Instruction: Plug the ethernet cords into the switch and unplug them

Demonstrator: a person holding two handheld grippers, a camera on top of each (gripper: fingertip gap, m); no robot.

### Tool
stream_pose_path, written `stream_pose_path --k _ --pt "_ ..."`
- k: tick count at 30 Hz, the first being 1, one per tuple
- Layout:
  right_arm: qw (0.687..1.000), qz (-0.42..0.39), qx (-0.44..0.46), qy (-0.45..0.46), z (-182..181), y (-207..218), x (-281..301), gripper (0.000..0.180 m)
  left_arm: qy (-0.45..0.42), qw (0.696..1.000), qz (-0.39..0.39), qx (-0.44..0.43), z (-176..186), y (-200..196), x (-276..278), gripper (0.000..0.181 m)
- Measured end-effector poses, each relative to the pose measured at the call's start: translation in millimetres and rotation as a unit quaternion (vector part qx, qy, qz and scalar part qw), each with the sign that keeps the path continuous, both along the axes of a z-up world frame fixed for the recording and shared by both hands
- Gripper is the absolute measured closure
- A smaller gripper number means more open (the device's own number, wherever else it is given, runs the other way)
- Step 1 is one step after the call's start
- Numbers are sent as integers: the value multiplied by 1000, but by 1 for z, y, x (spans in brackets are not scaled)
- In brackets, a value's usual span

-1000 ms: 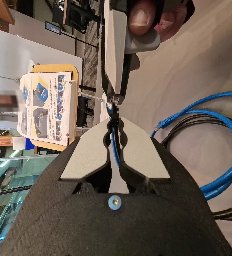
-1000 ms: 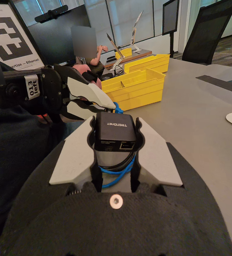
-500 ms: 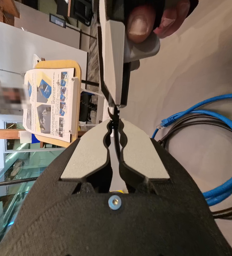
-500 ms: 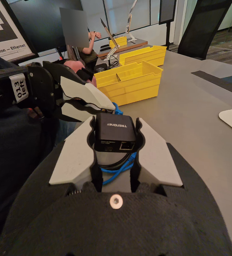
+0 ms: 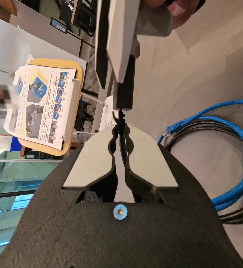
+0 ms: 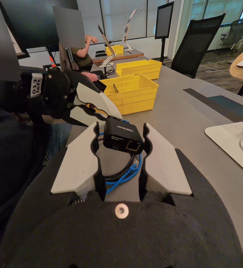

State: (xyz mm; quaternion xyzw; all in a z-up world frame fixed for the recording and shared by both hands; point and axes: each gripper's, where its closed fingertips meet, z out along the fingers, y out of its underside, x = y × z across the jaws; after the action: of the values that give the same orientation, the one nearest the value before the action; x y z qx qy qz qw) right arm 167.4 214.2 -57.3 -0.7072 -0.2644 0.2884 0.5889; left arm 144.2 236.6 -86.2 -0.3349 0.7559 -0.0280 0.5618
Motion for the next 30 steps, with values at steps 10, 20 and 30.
stream_pose_path --k 10,20,30 --pt "996 58 60 -18 6 -18 -3 128 -62 974 -120 -183 24 -20 0 172" --pt "980 -34 87 -174 18 -9 -3 156 -32 949 -117 -290 13 -10 8 165" --pt "897 -120 64 -421 -3 5 -5 157 53 993 -49 -97 18 -13 14 146"
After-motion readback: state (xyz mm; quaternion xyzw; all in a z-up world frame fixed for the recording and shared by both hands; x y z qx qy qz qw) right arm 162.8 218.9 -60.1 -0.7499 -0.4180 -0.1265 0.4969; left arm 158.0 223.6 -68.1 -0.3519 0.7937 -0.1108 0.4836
